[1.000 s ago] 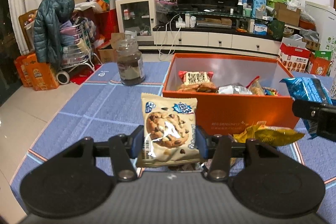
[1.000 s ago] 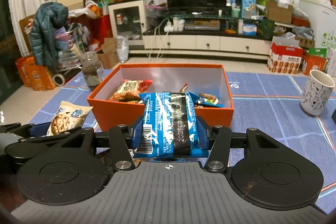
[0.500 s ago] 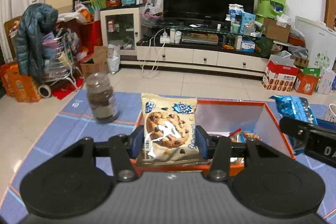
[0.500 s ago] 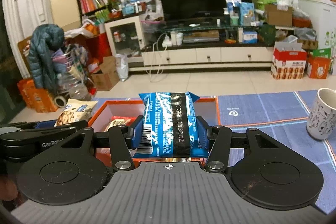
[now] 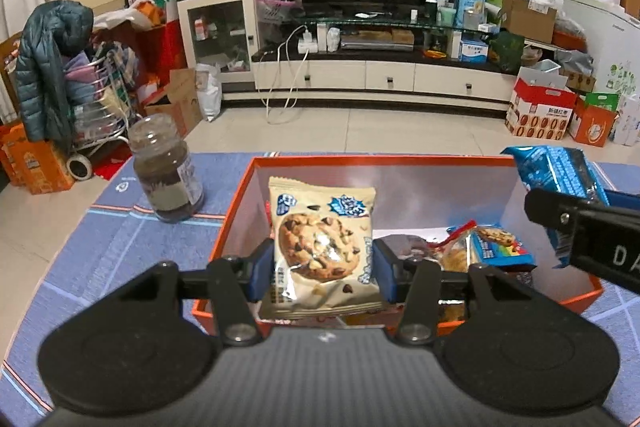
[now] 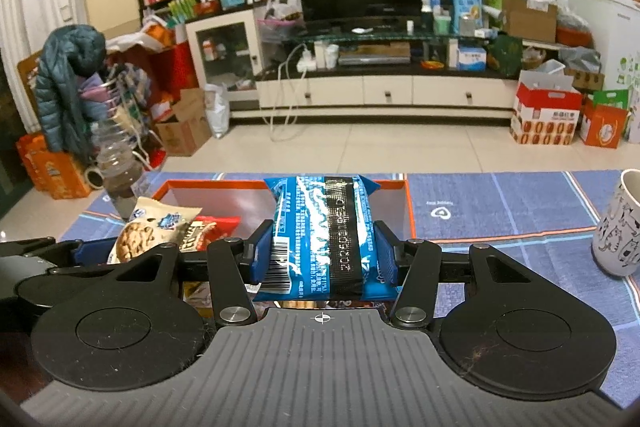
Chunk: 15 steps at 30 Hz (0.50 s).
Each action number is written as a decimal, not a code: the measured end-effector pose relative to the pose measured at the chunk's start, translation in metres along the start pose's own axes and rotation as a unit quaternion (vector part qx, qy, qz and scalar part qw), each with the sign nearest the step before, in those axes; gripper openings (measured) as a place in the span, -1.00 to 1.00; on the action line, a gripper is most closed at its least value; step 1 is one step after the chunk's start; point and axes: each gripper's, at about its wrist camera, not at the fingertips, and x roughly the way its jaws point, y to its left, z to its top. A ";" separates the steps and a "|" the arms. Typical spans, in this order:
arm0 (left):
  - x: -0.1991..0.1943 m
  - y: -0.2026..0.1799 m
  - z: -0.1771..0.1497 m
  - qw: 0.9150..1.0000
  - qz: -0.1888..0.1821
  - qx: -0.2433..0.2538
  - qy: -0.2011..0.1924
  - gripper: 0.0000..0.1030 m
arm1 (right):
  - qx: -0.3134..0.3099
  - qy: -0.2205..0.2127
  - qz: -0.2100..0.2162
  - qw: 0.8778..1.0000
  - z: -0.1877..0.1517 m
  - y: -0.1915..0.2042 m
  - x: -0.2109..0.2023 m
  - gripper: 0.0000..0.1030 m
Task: Organize snacks
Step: 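Open both tools to drop the packets into the orange box, then move both open tools back to the remaining snacks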
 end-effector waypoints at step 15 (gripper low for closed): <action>0.002 0.004 0.007 1.000 0.008 -0.005 -0.013 0.98 | 0.017 -0.015 -0.002 1.000 0.000 -0.010 0.007 0.27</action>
